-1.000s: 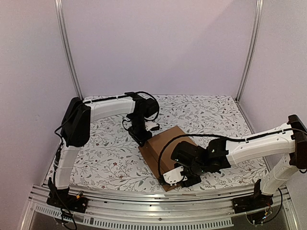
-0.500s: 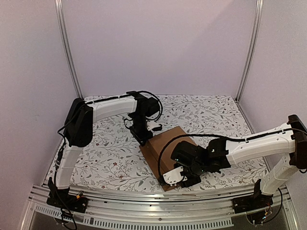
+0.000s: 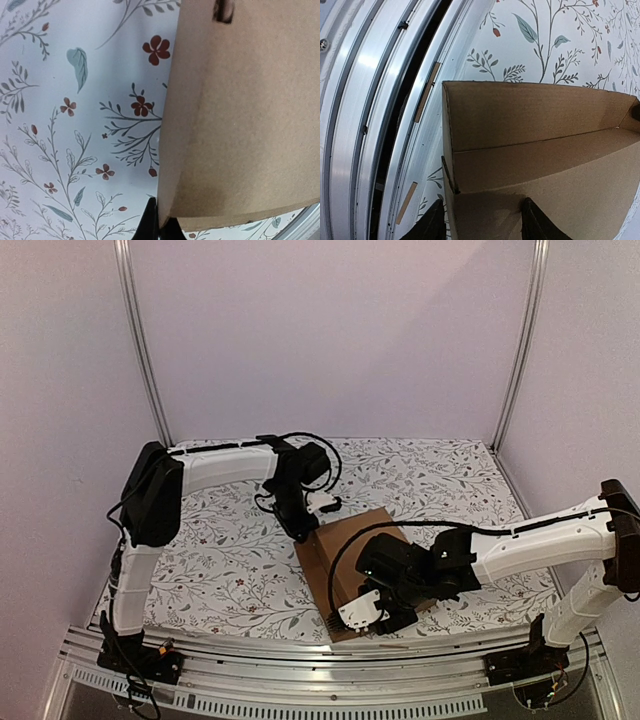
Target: Fold the paper box
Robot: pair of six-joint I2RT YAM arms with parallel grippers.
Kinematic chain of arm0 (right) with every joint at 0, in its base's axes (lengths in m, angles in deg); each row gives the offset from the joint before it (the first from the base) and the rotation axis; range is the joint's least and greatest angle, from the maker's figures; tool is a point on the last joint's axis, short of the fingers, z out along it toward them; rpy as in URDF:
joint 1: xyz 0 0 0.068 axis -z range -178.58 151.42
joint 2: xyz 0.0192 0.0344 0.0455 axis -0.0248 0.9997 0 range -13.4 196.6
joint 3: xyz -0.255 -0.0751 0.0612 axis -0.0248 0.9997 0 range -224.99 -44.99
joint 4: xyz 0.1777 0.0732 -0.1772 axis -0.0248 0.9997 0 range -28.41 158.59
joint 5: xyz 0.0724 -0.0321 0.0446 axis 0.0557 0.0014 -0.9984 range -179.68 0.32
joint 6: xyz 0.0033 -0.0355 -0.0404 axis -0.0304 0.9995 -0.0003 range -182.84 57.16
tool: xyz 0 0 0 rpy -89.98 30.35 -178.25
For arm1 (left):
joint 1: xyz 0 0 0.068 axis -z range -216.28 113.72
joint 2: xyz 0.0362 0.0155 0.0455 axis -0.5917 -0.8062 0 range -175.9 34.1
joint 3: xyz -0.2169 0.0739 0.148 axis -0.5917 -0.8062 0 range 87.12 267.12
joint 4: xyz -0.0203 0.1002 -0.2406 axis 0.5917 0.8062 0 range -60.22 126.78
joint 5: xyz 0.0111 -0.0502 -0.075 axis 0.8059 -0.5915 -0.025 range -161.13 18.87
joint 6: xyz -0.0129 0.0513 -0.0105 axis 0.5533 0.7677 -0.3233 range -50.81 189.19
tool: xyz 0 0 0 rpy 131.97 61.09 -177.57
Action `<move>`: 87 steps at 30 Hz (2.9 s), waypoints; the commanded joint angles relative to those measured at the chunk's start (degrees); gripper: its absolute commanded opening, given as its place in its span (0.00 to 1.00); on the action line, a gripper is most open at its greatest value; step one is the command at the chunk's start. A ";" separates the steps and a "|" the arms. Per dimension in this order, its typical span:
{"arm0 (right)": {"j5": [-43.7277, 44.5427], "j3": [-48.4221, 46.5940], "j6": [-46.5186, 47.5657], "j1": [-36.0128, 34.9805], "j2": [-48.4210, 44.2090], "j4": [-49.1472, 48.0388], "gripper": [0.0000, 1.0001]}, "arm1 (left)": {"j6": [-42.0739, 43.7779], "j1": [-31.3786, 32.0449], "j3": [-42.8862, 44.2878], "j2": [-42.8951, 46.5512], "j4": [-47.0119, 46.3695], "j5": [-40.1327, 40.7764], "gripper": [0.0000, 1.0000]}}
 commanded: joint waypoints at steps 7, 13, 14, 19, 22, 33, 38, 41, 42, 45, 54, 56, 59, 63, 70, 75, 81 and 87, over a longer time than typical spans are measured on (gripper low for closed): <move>-3.69 1.65 0.00 -0.32 3.61 3.08 0.50 | -2.98 1.41 3.18 0.69 -1.40 -3.83 0.05; -3.30 1.54 -0.17 -0.31 3.04 3.14 0.50 | -4.79 1.22 7.60 -2.38 3.93 -4.74 0.06; -3.24 1.48 -0.18 -0.34 3.01 3.15 0.50 | -4.76 1.24 8.32 -2.85 4.71 -4.67 0.06; -3.02 1.56 -0.10 -0.33 2.99 3.12 0.50 | -3.56 1.30 8.86 -3.48 4.94 -4.69 0.08; -2.98 1.56 -0.09 -0.31 2.99 3.12 0.50 | -3.18 1.21 8.46 -3.95 3.91 -5.08 0.10; -2.68 1.39 -0.18 -0.29 3.17 3.18 0.50 | -3.60 1.29 8.10 -5.47 3.09 -4.65 0.17; -2.58 1.39 -0.27 -0.35 3.26 3.08 0.50 | -4.13 1.30 7.10 -3.33 1.47 -3.31 0.26; -2.51 1.38 -0.27 -0.32 3.32 3.14 0.50 | -4.44 1.47 6.55 -0.96 0.43 -1.40 0.32; -2.53 1.38 -0.34 -0.33 3.34 3.12 0.50 | -4.35 1.48 6.30 0.24 0.44 -0.83 0.34; -2.53 1.41 -0.36 -0.34 3.35 3.05 0.50 | -4.43 1.52 5.00 4.53 -0.49 0.33 0.38; -2.24 1.38 -1.22 -0.20 0.05 3.43 0.51 | -14.67 2.09 -30.84 28.81 -17.97 1.00 0.39; -0.51 1.47 -1.30 -0.11 -0.71 3.49 0.51 | -15.97 2.71 -38.14 33.17 -21.57 2.48 0.39; 0.24 1.49 -1.24 -0.06 -0.85 3.62 0.51 | -16.48 4.19 -46.93 37.08 -28.53 3.38 0.38; 0.97 1.18 -1.18 0.37 -2.55 4.17 0.55 | -14.71 6.12 -54.95 40.34 -40.22 1.70 0.38; -1.27 0.19 -2.07 4.57 -8.84 8.16 0.62 | -13.55 6.85 -55.40 33.11 -43.96 0.99 0.36; -4.12 0.98 -2.26 5.04 -9.38 7.80 0.62 | -14.08 7.57 -54.84 31.41 -44.64 1.89 0.35; -5.96 0.09 -2.71 6.78 -8.89 7.84 0.62 | -14.16 7.65 -56.62 33.61 -45.18 3.10 0.36; -6.53 -0.64 -3.52 10.37 -9.63 8.05 0.62 | -15.63 7.55 -57.08 33.71 -45.14 3.99 0.37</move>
